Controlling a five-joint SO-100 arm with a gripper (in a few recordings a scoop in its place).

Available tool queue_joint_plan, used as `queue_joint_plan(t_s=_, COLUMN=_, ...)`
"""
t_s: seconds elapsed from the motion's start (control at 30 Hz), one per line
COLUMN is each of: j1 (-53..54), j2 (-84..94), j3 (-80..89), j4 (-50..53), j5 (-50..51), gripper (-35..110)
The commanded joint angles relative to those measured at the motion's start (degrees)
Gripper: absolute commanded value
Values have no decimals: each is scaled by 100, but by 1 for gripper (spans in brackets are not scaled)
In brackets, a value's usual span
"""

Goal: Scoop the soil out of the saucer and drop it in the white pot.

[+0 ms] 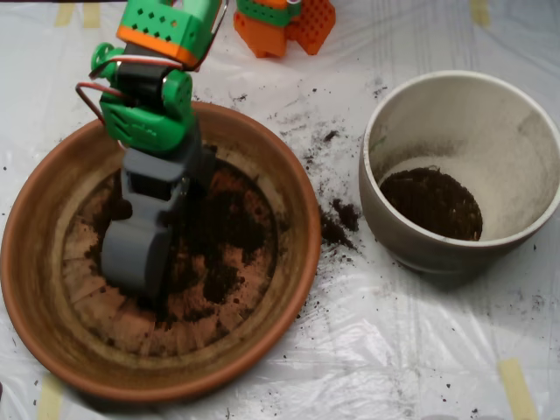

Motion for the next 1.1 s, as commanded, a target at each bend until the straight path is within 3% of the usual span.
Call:
queue_joint_plan(t_s=0.0, j1=9, j2=-492, j3=-1090, j4=378, j5=-123, gripper=52)
queue_joint_plan(t_s=0.47, j1=-158, j2=-1890, j3=-3076, j4=1696, j5=-817, gripper=46)
queue_joint_plan(t_s=0.7, j1=0, j2=-1942, j3=-3076, j4=1846, j5=-914, gripper=37)
queue_joint_plan(t_s=0.83, j1=70, j2=-1775, j3=-2795, j4=1661, j5=-976, gripper=32)
queue_joint_plan(t_s=0.97, j1=18, j2=-976, j3=-1696, j4=703, j5=-1037, gripper=31)
queue_joint_plan(t_s=1.07, j1=-53, j2=-650, j3=-1248, j4=272, j5=-1020, gripper=22)
